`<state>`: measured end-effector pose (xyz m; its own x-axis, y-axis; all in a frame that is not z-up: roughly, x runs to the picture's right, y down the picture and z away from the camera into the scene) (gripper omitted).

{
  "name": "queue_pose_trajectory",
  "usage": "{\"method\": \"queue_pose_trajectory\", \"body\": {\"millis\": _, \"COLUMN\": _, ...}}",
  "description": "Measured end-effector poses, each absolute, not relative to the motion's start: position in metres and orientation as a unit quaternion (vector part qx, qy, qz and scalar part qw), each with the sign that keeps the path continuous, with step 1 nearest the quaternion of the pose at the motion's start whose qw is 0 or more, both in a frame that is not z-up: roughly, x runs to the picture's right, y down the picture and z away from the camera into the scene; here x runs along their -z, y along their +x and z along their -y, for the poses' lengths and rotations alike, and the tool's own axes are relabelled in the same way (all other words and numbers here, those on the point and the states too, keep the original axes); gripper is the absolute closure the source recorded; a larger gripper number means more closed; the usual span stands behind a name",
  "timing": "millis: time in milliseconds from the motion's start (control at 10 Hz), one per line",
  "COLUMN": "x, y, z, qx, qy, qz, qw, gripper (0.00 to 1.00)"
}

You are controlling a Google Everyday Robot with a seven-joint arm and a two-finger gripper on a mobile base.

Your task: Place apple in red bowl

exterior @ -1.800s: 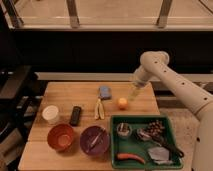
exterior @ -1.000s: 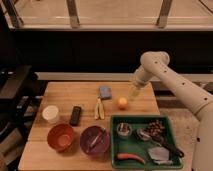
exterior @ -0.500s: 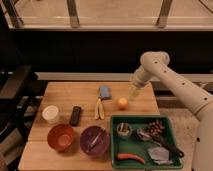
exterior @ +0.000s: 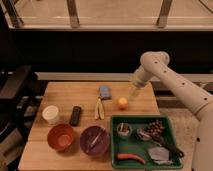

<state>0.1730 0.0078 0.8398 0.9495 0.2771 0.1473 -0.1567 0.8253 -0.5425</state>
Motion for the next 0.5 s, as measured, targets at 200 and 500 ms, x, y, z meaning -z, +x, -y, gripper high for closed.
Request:
{"method": "queue_pose_trajectory", "body": {"millis": 200, "x": -0.84, "y": 0.173, "z": -0.007, "qx": -0.115, "qy": -0.272, "qz": 0.112, "qw": 0.949, "gripper": 0.2}}
{"method": "queue_pose_trajectory", "body": {"millis": 500, "x": -0.86, "y": 0.163, "z": -0.027, "qx": -0.095, "qy": -0.296, "qz": 0.129, "qw": 0.941, "gripper": 0.2}}
